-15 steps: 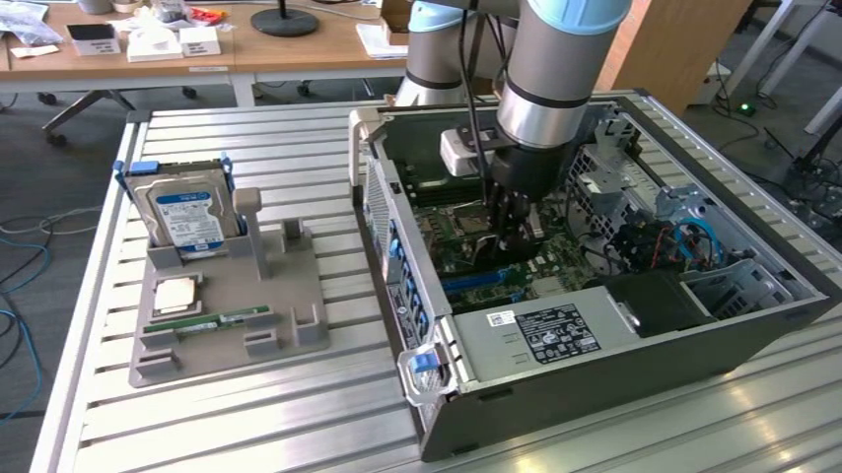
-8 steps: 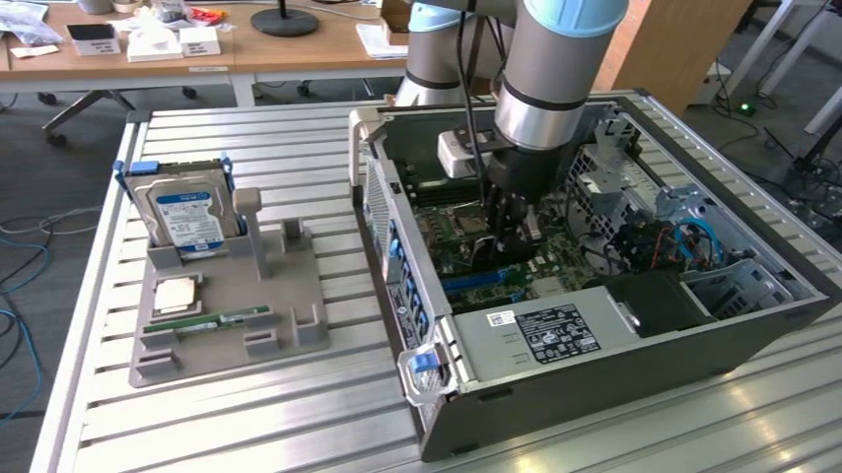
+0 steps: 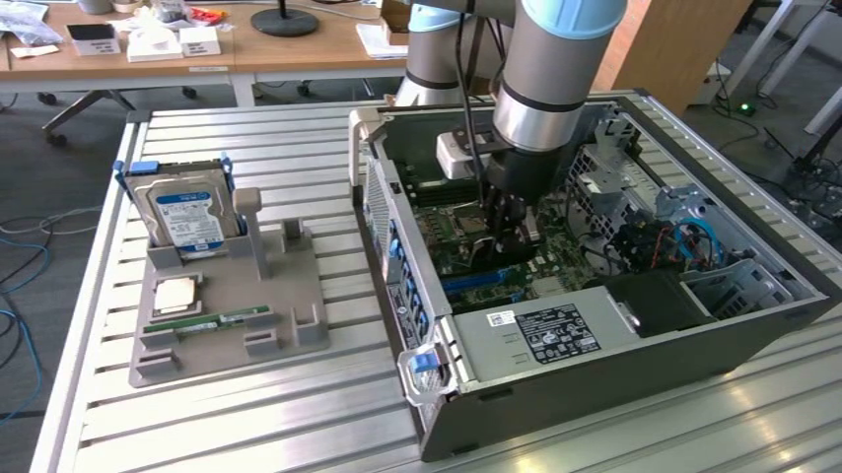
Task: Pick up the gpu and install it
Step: 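Insert the gpu into the slot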
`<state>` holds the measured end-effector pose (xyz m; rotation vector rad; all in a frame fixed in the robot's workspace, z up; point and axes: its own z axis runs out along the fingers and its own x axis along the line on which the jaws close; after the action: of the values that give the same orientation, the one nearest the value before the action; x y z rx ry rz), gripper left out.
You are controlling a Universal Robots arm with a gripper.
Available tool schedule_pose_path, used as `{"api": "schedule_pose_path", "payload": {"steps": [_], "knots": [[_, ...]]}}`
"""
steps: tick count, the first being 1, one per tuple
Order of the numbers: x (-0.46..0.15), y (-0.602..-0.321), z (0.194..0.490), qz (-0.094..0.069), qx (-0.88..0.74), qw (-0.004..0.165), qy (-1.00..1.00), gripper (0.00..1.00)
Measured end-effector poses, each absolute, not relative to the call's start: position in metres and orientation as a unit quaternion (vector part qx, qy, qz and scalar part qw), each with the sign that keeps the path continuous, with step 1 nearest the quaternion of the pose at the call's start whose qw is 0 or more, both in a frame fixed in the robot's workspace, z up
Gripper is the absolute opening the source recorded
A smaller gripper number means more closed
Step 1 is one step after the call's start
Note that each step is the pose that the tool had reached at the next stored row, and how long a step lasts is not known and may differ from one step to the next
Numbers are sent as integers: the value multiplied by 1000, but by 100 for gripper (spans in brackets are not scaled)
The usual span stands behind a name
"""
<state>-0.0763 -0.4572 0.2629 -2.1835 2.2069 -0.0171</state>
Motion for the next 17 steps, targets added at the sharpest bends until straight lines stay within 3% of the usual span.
{"api": "schedule_pose_path", "payload": {"steps": [17], "knots": [[-77, -458, 263, -5, -706, 18, 708, 26]]}}
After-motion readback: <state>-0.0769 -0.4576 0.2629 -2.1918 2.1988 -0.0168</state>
